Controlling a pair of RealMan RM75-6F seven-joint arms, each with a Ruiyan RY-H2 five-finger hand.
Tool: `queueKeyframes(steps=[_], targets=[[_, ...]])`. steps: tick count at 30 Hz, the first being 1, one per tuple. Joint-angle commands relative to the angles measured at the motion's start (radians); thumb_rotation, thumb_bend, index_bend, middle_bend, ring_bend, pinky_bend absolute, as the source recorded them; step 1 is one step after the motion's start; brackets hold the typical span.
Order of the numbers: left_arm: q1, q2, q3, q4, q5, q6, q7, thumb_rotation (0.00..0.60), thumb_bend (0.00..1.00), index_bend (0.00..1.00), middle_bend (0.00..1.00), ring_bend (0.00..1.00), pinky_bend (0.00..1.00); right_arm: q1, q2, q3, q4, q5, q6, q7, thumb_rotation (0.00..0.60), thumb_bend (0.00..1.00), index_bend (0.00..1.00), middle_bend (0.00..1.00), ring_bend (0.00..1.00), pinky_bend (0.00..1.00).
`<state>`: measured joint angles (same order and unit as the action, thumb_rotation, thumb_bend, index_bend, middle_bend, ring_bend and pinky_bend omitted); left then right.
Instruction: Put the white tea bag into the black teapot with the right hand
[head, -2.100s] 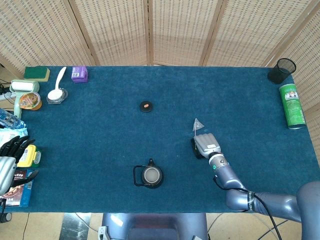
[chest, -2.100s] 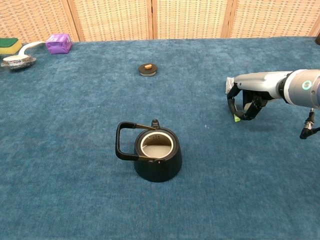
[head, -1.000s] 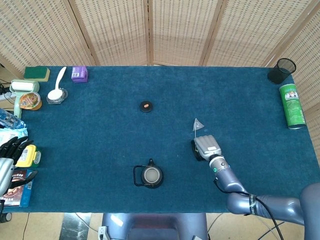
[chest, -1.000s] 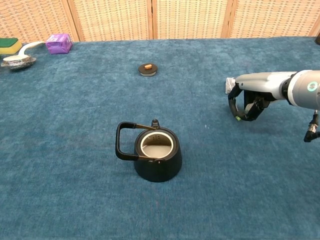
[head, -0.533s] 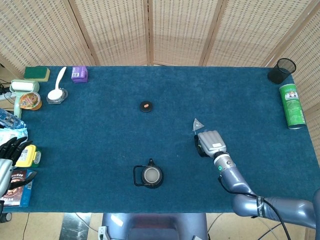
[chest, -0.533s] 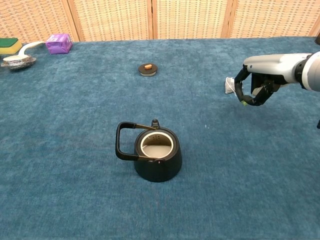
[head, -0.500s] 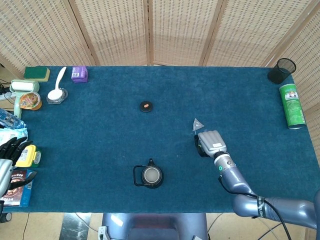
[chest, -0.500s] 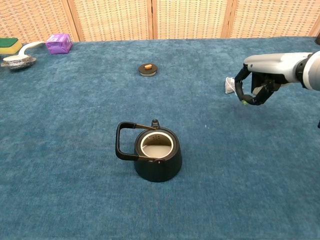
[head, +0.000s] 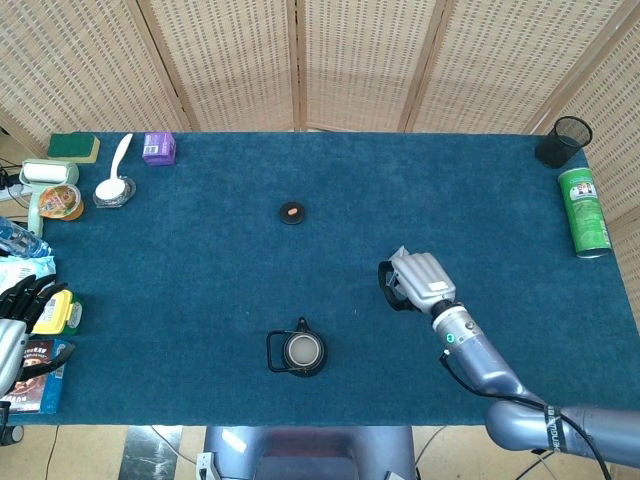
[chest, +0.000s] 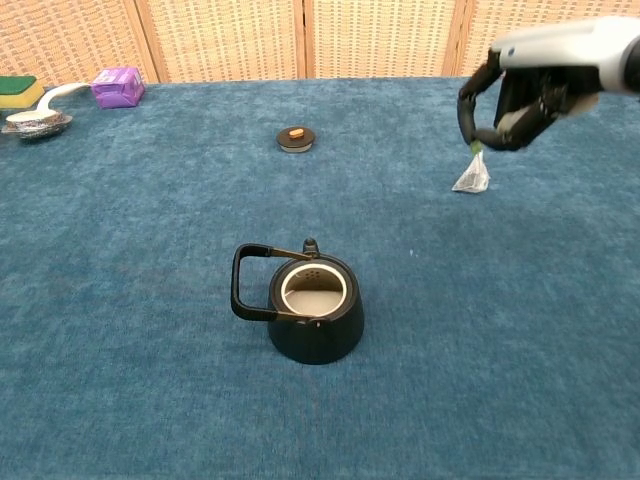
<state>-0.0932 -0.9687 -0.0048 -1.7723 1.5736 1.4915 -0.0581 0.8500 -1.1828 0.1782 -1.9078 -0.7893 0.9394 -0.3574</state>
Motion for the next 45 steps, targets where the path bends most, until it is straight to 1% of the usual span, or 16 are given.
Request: queueKeyframes(steps=[1, 7, 18, 23, 30, 34, 39, 45], targets=[[0.002, 0.0, 0.002, -0.001, 0.004, 0.002, -0.001, 0.6, 0.26, 0.14, 0.1, 0.0, 0.09, -0.012, 0.052, 0.031, -0.042, -0.024, -0.008, 0.046, 0.6, 0.58, 0.6, 1.0, 1.0, 1.0], [0.01, -0.001, 0.011, -0.003, 0.019, 0.012, -0.008, 0.6, 0.26, 0.14, 0.1, 0.0, 0.09, -0.044, 0.135, 0.071, -0.118, -0.054, -0.024, 0.149, 0.6, 0.58, 0.61, 1.0, 1.0, 1.0], [0.028, 0.006, 0.025, -0.009, 0.051, 0.042, -0.017, 0.6, 0.26, 0.14, 0.1, 0.0, 0.09, -0.129, 0.314, 0.14, -0.27, -0.194, -0.081, 0.397, 0.6, 0.58, 0.61, 1.0, 1.0, 1.0], [0.036, 0.01, 0.032, -0.011, 0.059, 0.051, -0.018, 0.6, 0.26, 0.15, 0.1, 0.0, 0.09, -0.159, 0.383, 0.171, -0.314, -0.268, -0.105, 0.503, 0.6, 0.58, 0.61, 1.0, 1.0, 1.0], [0.047, 0.014, 0.037, -0.004, 0.058, 0.06, -0.029, 0.6, 0.26, 0.14, 0.1, 0.0, 0.09, -0.166, 0.444, 0.207, -0.347, -0.336, -0.147, 0.615, 0.6, 0.58, 0.61, 1.0, 1.0, 1.0], [0.051, 0.012, 0.038, 0.005, 0.058, 0.063, -0.04, 0.6, 0.26, 0.14, 0.1, 0.0, 0.09, -0.158, 0.467, 0.219, -0.362, -0.352, -0.171, 0.646, 0.6, 0.57, 0.61, 1.0, 1.0, 1.0], [0.057, 0.009, 0.04, 0.019, 0.059, 0.069, -0.056, 0.6, 0.26, 0.15, 0.1, 0.0, 0.09, -0.148, 0.479, 0.219, -0.388, -0.361, -0.192, 0.658, 0.6, 0.57, 0.61, 1.0, 1.0, 1.0], [0.062, 0.004, 0.046, 0.036, 0.07, 0.075, -0.072, 0.6, 0.26, 0.14, 0.1, 0.0, 0.09, -0.14, 0.475, 0.197, -0.43, -0.372, -0.189, 0.611, 0.6, 0.57, 0.61, 1.0, 1.0, 1.0]])
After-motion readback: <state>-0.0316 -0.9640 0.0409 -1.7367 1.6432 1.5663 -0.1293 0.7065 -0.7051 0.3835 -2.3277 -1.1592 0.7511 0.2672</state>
